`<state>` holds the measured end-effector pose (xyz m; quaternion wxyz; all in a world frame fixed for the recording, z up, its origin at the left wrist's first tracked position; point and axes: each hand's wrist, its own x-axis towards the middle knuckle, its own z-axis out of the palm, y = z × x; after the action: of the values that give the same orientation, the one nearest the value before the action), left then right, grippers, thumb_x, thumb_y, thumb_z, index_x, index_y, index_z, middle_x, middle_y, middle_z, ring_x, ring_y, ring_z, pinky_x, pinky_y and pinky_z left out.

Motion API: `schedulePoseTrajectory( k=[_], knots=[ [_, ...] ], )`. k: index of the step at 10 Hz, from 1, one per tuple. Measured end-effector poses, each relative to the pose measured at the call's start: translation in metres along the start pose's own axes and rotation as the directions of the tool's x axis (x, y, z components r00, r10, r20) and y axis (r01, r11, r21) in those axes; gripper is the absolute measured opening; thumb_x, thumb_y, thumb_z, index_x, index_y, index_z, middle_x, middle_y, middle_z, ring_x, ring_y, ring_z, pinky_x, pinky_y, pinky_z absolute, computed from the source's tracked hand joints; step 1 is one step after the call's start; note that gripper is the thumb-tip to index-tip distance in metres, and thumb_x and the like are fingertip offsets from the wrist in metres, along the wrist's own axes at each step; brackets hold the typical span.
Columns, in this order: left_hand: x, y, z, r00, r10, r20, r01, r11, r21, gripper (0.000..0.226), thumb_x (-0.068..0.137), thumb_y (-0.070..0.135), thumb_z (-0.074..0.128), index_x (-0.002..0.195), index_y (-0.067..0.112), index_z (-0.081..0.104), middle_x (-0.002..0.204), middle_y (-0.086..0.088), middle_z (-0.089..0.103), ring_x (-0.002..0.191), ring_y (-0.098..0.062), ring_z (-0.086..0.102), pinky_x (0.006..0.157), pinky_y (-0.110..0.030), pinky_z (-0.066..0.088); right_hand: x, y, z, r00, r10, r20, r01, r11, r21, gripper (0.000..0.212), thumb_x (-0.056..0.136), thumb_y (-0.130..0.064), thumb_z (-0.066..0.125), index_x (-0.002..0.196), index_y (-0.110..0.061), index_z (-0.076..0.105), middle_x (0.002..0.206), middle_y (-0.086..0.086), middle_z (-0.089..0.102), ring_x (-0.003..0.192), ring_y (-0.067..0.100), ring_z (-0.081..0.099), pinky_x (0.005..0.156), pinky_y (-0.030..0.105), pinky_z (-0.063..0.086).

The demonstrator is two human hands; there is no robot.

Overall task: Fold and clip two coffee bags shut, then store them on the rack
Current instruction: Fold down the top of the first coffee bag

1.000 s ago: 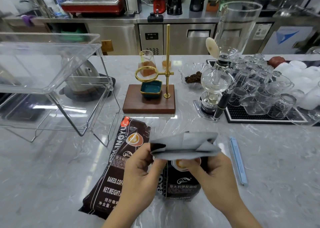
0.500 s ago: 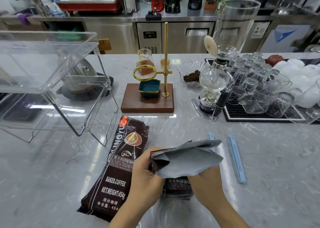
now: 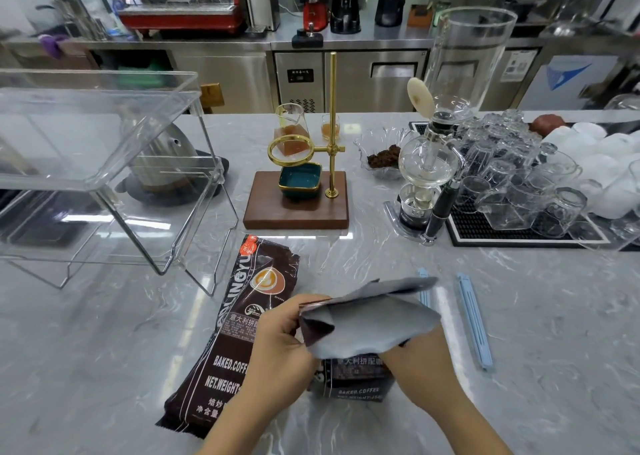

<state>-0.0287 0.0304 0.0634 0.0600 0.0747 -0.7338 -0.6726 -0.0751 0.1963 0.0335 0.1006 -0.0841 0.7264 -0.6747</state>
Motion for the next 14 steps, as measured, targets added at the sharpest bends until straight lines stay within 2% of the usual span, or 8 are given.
schedulePoseTrajectory(
  k=[1,3,5,7,9,11,12,14],
  knots=[
    [0.006,0.005,-0.006,0.991,0.133,-0.013,-0.133,0.991,-0.012,0.076,0.081,-0.024,0.062,0.076,0.050,0.078,0.074,0.029,0.075,0.070,0.015,0.069,0.061,-0.002,0.050,0.000,-0.021,-0.003,0.996,-0.084,0.009,0.084,0.996,0.013,0.040,0.057,-0.020,0.067,0.065,-0.059,0.073,0.066,-0.042,0.067,0.067,-0.023,0.064,0.059,-0.002,0.048],
    [0.009,0.002,-0.003,0.912,0.384,-0.148,-0.379,0.924,0.056,0.007,0.071,0.021,0.070,0.066,0.016,0.070,0.060,-0.003,0.067,0.052,-0.012,0.058,0.053,-0.015,0.043,-0.003,-0.037,-0.011,0.965,-0.261,0.025,0.254,0.953,0.164,0.013,0.072,-0.029,0.078,0.083,-0.024,0.080,0.078,-0.005,0.078,0.075,0.006,0.073,0.067,0.020,0.057],
    [0.012,-0.005,0.002,0.900,0.384,-0.205,-0.372,0.923,0.095,0.022,0.075,0.030,0.074,0.072,0.008,0.072,0.066,-0.019,0.067,0.060,-0.038,0.061,0.052,-0.039,0.048,-0.006,-0.029,-0.003,0.946,-0.300,-0.119,0.306,0.951,0.036,0.012,0.073,-0.007,0.081,0.071,-0.009,0.070,0.057,-0.008,0.067,0.054,0.003,0.061,0.051,0.015,0.050],
    [0.017,0.001,0.001,0.942,0.323,-0.093,-0.323,0.946,0.015,0.016,0.079,0.029,0.073,0.091,0.040,0.078,0.086,0.011,0.080,0.079,-0.013,0.075,0.071,-0.028,0.059,0.001,-0.031,-0.003,0.945,-0.274,-0.181,0.296,0.949,0.111,0.019,0.074,-0.009,0.073,0.087,-0.022,0.081,0.084,0.000,0.081,0.079,0.018,0.077,0.069,0.024,0.060],
    [0.024,0.012,-0.014,0.933,0.360,-0.001,-0.360,0.932,-0.046,0.028,0.084,0.009,0.074,0.101,0.031,0.078,0.094,0.007,0.081,0.087,-0.009,0.075,0.077,-0.021,0.058,0.006,-0.042,-0.014,0.950,-0.291,-0.116,0.305,0.943,0.133,0.027,0.074,-0.006,0.073,0.094,-0.023,0.080,0.087,-0.001,0.081,0.081,0.017,0.077,0.073,0.026,0.061],
    [0.028,0.010,-0.012,0.917,0.398,-0.029,-0.394,0.915,0.093,0.026,0.081,-0.005,0.066,0.084,0.019,0.076,0.070,0.020,0.073,0.067,0.008,0.064,0.063,-0.007,0.048,0.012,-0.038,-0.016,0.944,-0.303,-0.129,0.314,0.946,0.074,0.041,0.071,0.026,0.072,0.073,-0.014,0.079,0.065,-0.005,0.077,0.059,0.006,0.071,0.056,0.017,0.056],
    [0.029,0.012,-0.014,0.947,0.319,-0.024,-0.320,0.947,-0.016,0.027,0.081,0.000,0.070,0.090,0.024,0.080,0.076,0.010,0.079,0.070,-0.003,0.072,0.064,-0.015,0.055,0.011,-0.039,-0.015,0.950,-0.281,-0.139,0.298,0.946,0.125,0.018,0.072,-0.001,0.075,0.085,-0.014,0.080,0.079,0.001,0.081,0.071,0.013,0.076,0.066,0.021,0.060],
    [0.036,0.016,-0.024,0.976,0.198,0.092,-0.187,0.976,-0.113,0.023,0.083,0.000,0.071,0.098,0.015,0.080,0.082,0.002,0.080,0.077,-0.008,0.072,0.069,-0.018,0.057,0.014,-0.045,-0.026,0.986,-0.161,-0.034,0.164,0.972,0.168,0.022,0.079,-0.010,0.067,0.099,-0.007,0.075,0.093,0.008,0.081,0.087,0.018,0.077,0.076,0.020,0.058]
  ],
)
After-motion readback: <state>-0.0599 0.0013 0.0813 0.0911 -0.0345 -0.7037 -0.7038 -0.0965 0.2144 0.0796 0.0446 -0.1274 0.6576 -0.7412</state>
